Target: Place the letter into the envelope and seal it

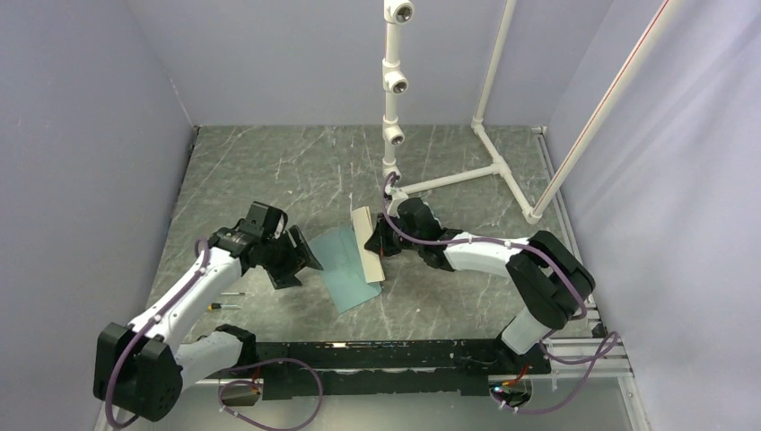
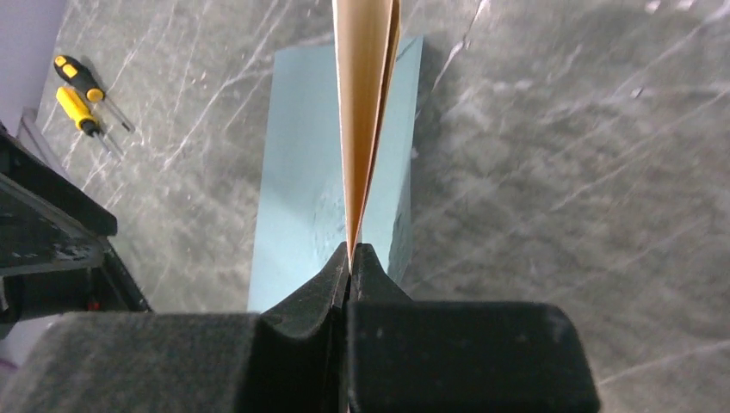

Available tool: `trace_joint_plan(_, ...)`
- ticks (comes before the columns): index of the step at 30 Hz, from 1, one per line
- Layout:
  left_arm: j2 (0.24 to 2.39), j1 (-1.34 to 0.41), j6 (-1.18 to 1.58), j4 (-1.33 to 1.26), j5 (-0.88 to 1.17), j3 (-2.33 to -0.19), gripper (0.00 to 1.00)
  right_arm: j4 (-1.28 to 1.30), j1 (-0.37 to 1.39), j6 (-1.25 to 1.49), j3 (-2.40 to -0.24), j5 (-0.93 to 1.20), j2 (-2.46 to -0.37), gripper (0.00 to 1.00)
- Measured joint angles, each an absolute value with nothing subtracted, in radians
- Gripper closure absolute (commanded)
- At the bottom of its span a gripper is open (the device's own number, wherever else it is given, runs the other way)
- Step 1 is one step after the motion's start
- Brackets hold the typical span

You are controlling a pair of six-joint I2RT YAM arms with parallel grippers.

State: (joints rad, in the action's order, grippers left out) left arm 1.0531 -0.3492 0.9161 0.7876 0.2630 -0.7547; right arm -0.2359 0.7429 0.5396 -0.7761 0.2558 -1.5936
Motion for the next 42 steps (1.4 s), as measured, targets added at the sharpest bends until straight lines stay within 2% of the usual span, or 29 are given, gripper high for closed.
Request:
trace_joint_plan(13, 1.239, -0.349, 0.957, 0.665, 0.276, -0.636, 0.34, -0.561, 0.741, 0.459, -0.657, 0.185, -1.67, 1.0)
trace_joint_plan(23, 1.34, -0.35, 1.022, 0.574, 0.344, -0.58, 0.54, -0.687, 0.74, 0.575, -0.588, 0.237, -1.718, 1.0)
trace_joint_plan(32, 1.365, -0.361, 1.069, 0.514, 0.37, -0.563, 0.7, -0.623, 0.74, 0.74, -0.596, 0.27, -1.741, 1.0)
trace_joint_plan(42, 1.365, -0.365, 1.09, 0.512, 0.362, -0.555, 0.76, -0.472, 0.764, 0.778, -0.635, 0.255, -1.727, 1.0)
